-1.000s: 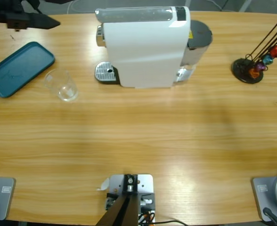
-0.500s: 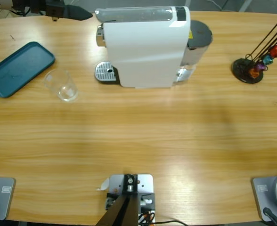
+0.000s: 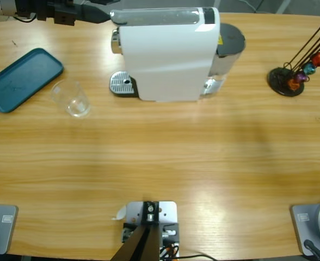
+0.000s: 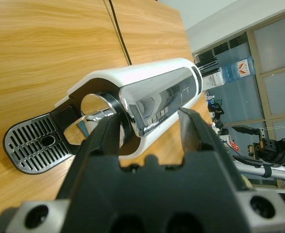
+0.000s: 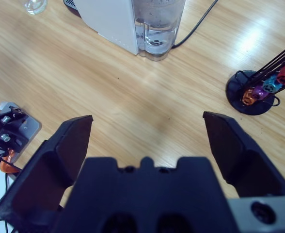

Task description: Pour coffee

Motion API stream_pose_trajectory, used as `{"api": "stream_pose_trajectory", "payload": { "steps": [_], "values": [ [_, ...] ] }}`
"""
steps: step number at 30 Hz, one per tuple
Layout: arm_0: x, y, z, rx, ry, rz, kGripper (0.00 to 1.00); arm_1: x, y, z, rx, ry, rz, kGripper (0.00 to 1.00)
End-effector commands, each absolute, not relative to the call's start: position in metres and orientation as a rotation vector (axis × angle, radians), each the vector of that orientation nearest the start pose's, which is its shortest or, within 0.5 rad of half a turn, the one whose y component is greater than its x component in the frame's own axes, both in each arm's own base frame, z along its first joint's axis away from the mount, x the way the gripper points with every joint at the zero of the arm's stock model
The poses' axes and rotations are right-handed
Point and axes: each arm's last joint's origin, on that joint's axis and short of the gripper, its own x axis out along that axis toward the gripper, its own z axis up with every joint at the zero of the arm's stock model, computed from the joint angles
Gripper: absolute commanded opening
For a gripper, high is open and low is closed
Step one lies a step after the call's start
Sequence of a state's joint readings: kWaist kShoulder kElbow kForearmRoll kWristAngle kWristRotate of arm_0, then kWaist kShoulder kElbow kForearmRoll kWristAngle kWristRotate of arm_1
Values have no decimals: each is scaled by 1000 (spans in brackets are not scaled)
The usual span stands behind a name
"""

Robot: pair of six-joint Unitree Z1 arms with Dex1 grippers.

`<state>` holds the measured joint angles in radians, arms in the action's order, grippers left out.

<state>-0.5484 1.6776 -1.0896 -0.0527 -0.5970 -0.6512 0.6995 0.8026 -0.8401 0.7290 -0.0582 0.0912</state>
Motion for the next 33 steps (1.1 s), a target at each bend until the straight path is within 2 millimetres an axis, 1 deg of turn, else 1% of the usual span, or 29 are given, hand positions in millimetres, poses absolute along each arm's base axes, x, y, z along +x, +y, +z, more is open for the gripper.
{"api": "stream_pose_trajectory", "payload": {
  "steps": [1,2,9,12,20,25,31,33],
  "values": [
    [279,-209,296,-582,994,-871,101,56,43,336,-193,727,564,1000],
    [279,-209,295,-582,997,-868,2,56,43,336,-193,727,565,1000],
    [276,-209,291,-574,1013,-890,0,55,43,336,-193,727,565,1000],
    [276,-209,294,-583,1009,-893,0,56,43,336,-193,727,565,1000],
    [272,-209,335,-606,899,-943,0,56,43,336,-194,727,563,1000],
    [269,-215,363,-613,830,-979,0,56,43,336,-193,727,563,1000],
    [258,-218,381,-623,797,-1024,0,57,43,336,-193,732,558,1000],
    [256,-218,383,-621,792,-1029,0,60,43,336,-181,740,508,1000]
  ]
}}
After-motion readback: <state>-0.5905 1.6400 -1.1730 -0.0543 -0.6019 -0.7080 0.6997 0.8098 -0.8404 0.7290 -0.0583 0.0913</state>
